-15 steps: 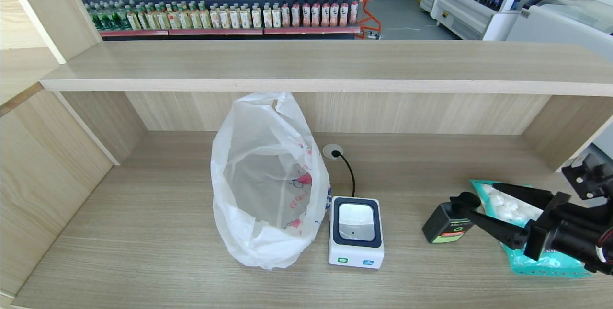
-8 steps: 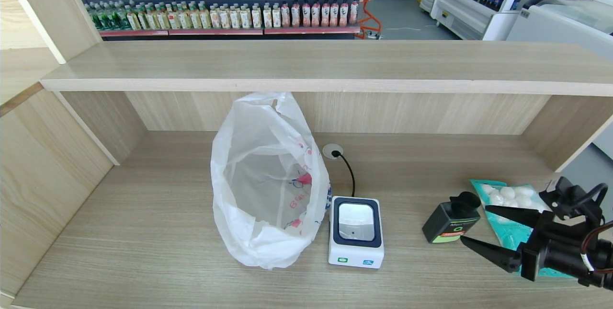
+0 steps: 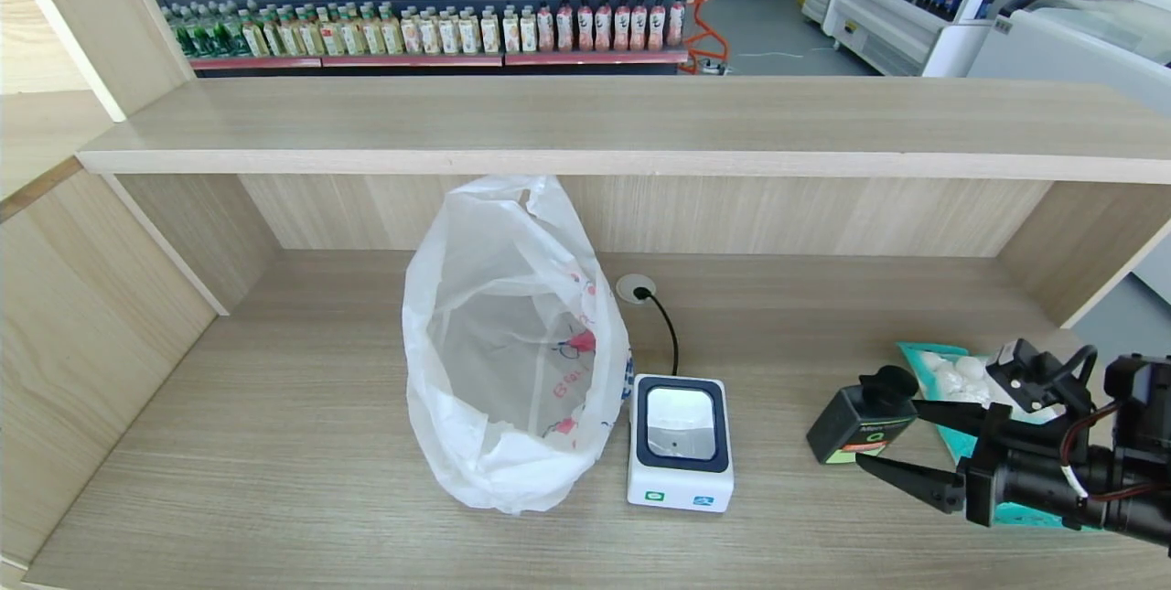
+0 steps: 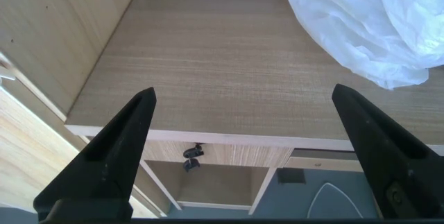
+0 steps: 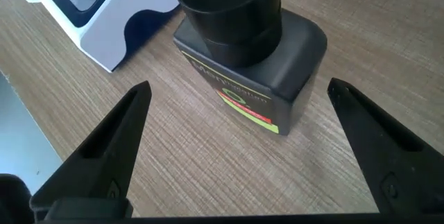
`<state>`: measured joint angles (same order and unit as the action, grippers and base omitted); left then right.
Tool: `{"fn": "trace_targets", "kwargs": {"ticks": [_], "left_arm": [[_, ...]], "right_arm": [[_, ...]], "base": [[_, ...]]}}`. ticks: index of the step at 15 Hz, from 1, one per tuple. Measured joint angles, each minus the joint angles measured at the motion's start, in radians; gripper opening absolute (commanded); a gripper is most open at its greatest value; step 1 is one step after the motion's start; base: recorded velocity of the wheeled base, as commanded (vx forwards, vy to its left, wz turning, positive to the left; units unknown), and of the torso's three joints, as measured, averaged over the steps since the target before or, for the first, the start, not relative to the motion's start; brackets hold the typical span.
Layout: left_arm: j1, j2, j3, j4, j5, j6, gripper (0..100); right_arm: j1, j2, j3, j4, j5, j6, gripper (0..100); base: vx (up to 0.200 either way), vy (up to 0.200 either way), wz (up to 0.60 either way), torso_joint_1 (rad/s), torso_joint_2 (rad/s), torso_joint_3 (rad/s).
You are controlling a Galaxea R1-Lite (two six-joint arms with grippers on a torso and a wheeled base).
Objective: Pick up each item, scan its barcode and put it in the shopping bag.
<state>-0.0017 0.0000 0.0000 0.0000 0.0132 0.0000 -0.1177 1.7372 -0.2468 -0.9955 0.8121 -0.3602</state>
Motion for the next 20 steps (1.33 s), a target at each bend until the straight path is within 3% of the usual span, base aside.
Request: {"fn": "trace_targets", "kwargs": {"ticks": [5, 9, 19, 20], "left_arm": [[0.0, 0.0, 0.0, -0.001, 0.0, 0.0, 100], [0.0, 0.0, 0.0, 0.0, 0.0, 0.0, 100], [0.0, 0.0, 0.0, 0.0, 0.0, 0.0, 100], [0.0, 0.0, 0.0, 0.0, 0.0, 0.0, 100]], "right_arm": [[0.004, 0.113, -0.099, 0.0, 0.097, 0.0, 100], [0.008, 0.186, -0.171, 0.0, 0.244, 0.001, 100], [0.051, 0.301, -0.267, -0.009, 0.298, -0.001, 100], [0.053, 0.307, -0.272, -0.009, 0.317, -0.002, 0]], "base": [[0.0, 0.0, 0.0, 0.0, 0.0, 0.0], [0.0, 0.0, 0.0, 0.0, 0.0, 0.0], [0.0, 0.0, 0.0, 0.0, 0.0, 0.0], [0.0, 0.0, 0.0, 0.0, 0.0, 0.0]]}}
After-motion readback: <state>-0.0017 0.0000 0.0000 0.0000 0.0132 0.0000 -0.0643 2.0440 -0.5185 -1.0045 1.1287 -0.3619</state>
